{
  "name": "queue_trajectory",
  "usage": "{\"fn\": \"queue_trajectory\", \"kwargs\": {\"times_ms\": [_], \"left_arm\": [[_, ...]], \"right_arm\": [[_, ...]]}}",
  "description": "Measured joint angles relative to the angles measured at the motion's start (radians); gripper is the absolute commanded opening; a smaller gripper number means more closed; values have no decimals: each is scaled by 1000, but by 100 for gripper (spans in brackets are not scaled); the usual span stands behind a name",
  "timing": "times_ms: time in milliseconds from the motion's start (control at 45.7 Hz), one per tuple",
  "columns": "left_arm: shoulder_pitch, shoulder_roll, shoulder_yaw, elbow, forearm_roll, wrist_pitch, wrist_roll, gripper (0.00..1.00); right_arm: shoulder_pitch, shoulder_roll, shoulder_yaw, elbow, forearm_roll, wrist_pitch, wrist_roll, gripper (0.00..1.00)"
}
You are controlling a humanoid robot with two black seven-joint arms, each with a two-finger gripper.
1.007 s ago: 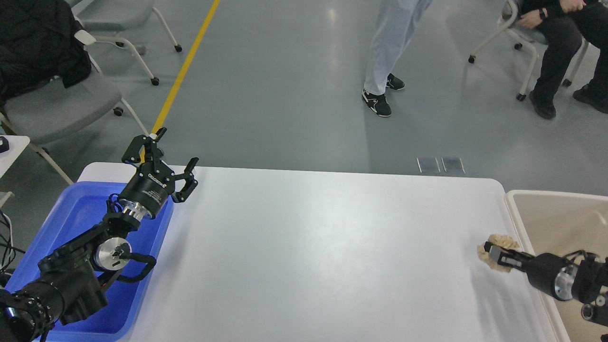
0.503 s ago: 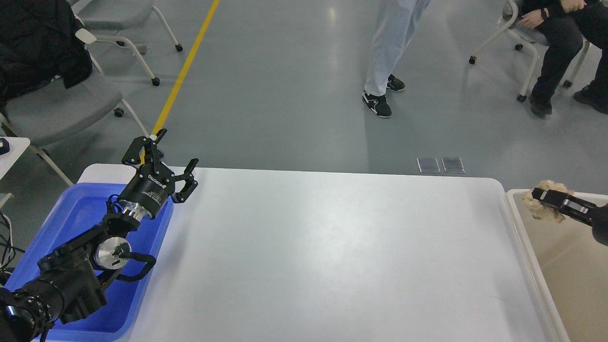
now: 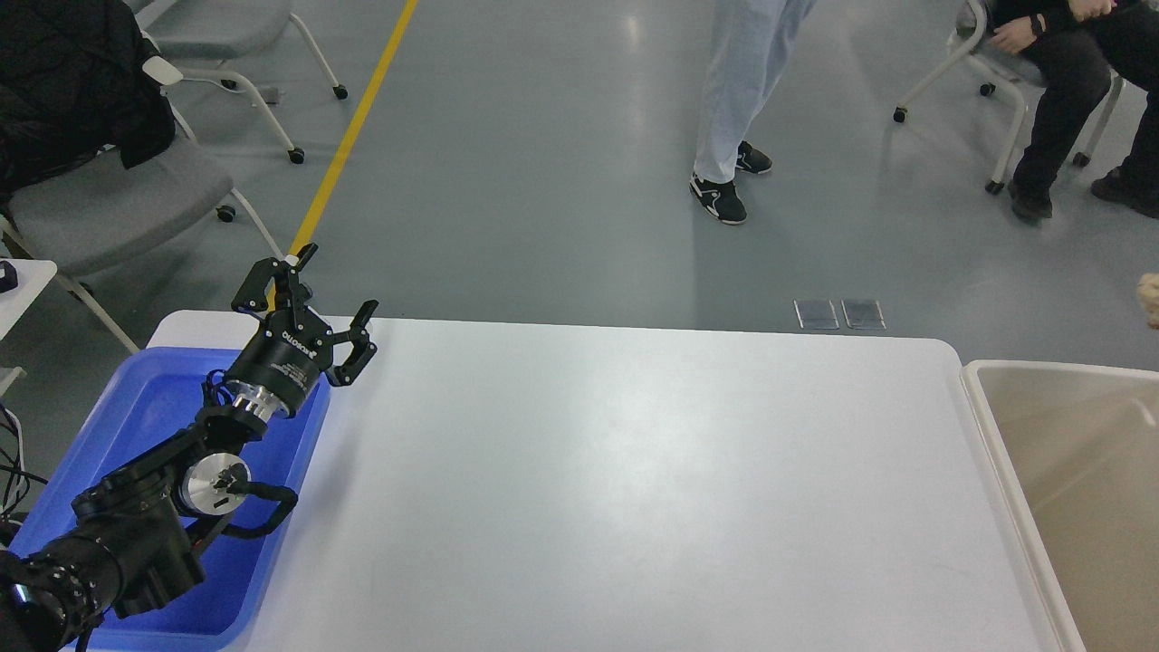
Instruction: Tidy desktop
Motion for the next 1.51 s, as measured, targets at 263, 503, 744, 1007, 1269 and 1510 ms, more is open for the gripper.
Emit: {"fn": "queue_trajectory", "kwargs": {"times_ms": [263,503,744,1007,1269,1510], "left_arm": [[0,0,0,0,0,0,0,100],[0,0,0,0,0,0,0,100],[0,0,0,0,0,0,0,100],[0,0,0,0,0,0,0,100],[0,0,0,0,0,0,-1,100],[0,0,0,0,0,0,-1,100]], "right_arm": [[-116,148,9,-170,370,-18,-86,0],[-222,323,54,-315,680,-112,-219,0],[-306,464,207,-448,826,-200,-373,0],[-382,556,358,-545,876,-238,-492,0],[-428,595,453,-586,890,-246,-537,0],[-456,619,489,-602,893,-245,-549,0]]}}
